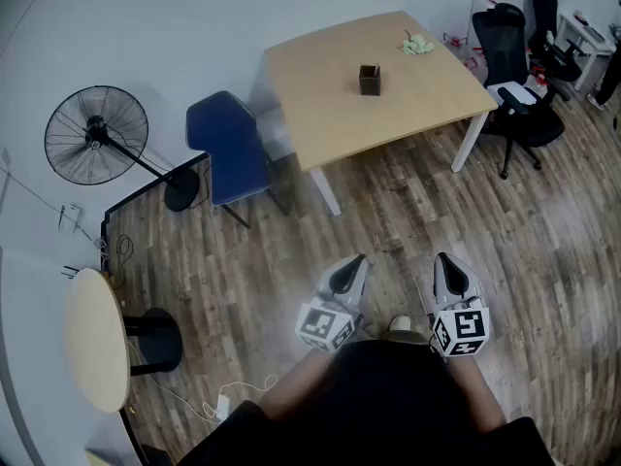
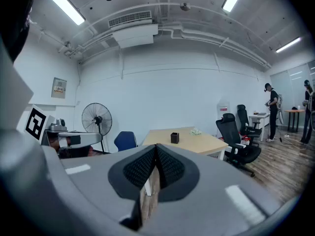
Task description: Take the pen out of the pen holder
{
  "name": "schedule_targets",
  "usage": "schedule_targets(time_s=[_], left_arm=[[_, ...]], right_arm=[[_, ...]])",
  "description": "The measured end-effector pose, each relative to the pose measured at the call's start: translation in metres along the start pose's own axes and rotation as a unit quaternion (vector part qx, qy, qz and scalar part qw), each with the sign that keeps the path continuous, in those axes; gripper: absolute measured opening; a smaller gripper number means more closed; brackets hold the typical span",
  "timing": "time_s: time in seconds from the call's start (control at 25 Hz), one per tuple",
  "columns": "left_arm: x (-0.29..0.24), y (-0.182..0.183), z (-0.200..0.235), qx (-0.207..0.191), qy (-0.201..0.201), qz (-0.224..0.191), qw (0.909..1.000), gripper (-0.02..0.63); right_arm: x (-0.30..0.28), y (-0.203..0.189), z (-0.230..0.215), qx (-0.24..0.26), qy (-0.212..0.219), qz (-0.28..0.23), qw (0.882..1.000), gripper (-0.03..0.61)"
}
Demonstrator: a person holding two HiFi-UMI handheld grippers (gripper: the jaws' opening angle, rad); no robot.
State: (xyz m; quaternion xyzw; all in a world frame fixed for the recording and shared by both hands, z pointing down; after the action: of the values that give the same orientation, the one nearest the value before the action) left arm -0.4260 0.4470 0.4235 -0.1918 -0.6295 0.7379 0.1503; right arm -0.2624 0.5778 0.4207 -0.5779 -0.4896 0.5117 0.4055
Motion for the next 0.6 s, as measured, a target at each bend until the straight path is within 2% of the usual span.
schedule_targets(time_s=[0.24, 0.44, 0.6], left_arm=[[-0.018, 0.005, -0.018, -0.001, -0.014, -0.009, 0.9999, 0.003], [-0.035, 0.004, -0.026, -0.01, -0.017, -0.004, 0.9998, 0.003], [-0.05, 0.004, -0.037, -0.016, -0.018, -0.001, 0.9997, 0.003]], right_arm=[[0.003, -0.001, -0.018, -0.016, 0.002, -0.027, 1.0, 0.0], [0.002, -0.001, -0.027, 0.01, 0.001, -0.027, 1.0, 0.003], [0.005, -0.001, -0.046, -0.001, -0.004, -0.032, 0.999, 0.003]])
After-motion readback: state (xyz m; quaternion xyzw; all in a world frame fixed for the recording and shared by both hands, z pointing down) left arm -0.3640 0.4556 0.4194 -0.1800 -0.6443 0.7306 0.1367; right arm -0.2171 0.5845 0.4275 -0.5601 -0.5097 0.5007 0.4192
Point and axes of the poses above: the fingertips, and each gripper's own axes: x backward along the fingers, z to its left, y out of its top, the point moved 6 cm from there along x, backward along the fingers, and after that the axes turned 12 degrees about y, right-handed, at the moved point
